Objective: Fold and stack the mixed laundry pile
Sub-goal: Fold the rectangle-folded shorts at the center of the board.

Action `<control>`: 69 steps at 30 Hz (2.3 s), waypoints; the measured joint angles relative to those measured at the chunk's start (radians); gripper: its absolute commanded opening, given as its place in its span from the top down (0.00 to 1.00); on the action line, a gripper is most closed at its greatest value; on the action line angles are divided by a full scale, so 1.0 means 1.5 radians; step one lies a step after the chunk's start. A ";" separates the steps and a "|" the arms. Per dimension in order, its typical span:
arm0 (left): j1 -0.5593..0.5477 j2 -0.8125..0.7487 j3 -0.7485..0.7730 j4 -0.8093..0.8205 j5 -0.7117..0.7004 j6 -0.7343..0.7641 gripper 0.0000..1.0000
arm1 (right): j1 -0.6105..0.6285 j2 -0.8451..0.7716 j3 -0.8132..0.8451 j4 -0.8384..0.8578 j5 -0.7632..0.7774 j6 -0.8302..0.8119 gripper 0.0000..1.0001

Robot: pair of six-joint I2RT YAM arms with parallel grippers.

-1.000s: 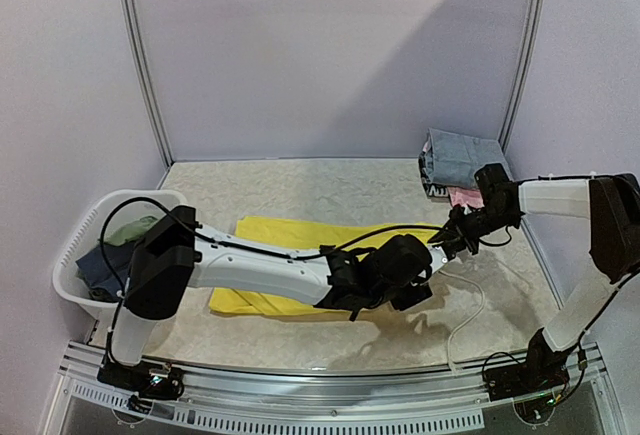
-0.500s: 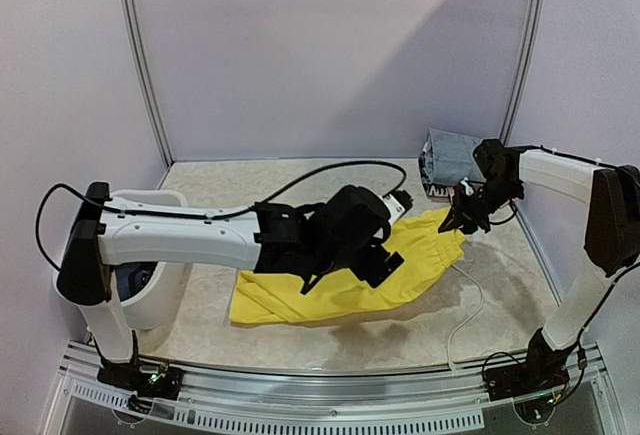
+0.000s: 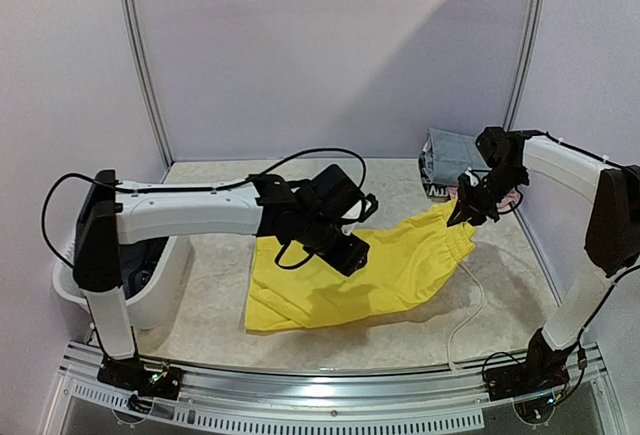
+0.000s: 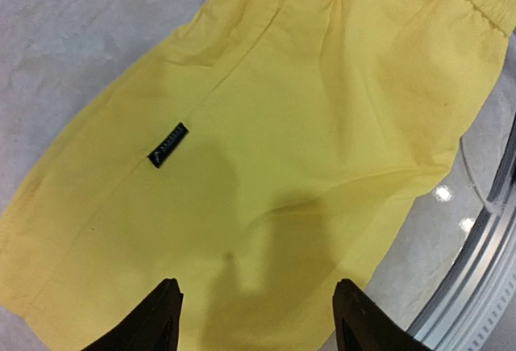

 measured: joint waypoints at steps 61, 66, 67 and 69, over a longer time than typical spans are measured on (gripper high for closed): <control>0.032 -0.080 -0.081 -0.078 -0.030 -0.056 0.38 | 0.062 -0.023 0.183 -0.075 -0.048 0.172 1.00; 0.102 -0.165 -0.233 -0.081 -0.037 -0.117 0.41 | 0.100 0.001 0.227 -0.085 -0.025 0.170 1.00; 0.114 -0.173 -0.260 -0.081 -0.037 -0.128 0.42 | 0.109 0.009 0.235 -0.085 -0.021 0.170 1.00; 0.139 -0.185 -0.306 -0.086 -0.037 -0.147 0.44 | 0.129 0.023 0.246 -0.085 -0.012 0.171 1.00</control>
